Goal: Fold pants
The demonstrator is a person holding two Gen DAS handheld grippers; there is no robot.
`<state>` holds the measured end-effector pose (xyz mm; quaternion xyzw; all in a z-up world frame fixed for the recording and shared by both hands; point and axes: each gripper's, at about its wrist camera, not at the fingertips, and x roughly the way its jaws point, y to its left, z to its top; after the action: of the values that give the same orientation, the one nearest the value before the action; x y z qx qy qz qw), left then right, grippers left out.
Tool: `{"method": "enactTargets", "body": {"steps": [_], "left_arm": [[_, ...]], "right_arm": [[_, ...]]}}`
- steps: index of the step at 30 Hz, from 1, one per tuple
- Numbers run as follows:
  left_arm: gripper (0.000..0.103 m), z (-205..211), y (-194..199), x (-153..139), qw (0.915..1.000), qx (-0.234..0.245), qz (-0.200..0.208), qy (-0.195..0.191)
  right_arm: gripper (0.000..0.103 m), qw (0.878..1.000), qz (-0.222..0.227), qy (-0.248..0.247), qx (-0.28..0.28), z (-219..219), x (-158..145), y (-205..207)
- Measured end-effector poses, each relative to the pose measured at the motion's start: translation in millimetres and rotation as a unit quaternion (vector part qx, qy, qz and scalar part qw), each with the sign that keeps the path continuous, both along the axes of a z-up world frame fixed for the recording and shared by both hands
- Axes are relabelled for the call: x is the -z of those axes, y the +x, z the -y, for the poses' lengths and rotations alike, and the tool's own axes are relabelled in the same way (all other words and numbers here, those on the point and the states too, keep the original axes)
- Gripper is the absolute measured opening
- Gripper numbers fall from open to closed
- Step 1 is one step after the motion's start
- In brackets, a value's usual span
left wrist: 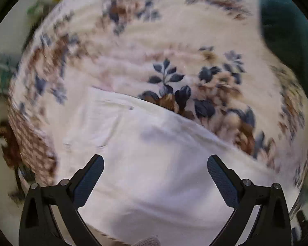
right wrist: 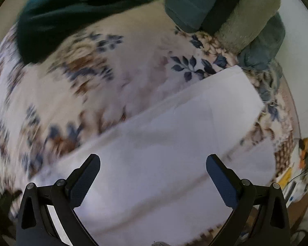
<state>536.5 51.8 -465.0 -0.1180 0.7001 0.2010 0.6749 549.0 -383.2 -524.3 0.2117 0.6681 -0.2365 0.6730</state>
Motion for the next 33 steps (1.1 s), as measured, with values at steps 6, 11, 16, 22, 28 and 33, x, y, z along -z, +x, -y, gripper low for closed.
{"method": "enactTargets", "body": {"steps": [6, 11, 16, 22, 28, 33], "left_arm": [[0.103, -19, 45, 84, 0.993, -0.095, -0.064, -0.031], [0.098, -18, 60, 123, 0.9872, -0.118, -0.104, -0.028], [0.036, 3, 61, 118, 0.9972, -0.042, -0.061, -0.002], [0.004, -5, 35, 79, 0.9977, -0.03, 0.042, -0.043], [0.002, -16, -21, 29, 0.9885, -0.034, 0.122, -0.083], [0.0, -54, -79, 4, 0.979, -0.041, 0.167, -0.109]], "right_arm": [[0.103, 0.997, -0.036, 0.002, 0.068, 54, 75, 31], [0.097, 0.99, -0.067, 0.038, 0.114, 73, 120, 34], [0.052, 0.989, -0.07, 0.054, 0.118, 74, 133, 26], [0.006, 0.994, -0.029, 0.059, 0.086, 69, 107, 6], [0.005, 0.997, 0.016, 0.061, 0.05, 65, 51, -33], [0.004, 0.995, 0.038, 0.091, 0.035, 62, 2, -78]]}}
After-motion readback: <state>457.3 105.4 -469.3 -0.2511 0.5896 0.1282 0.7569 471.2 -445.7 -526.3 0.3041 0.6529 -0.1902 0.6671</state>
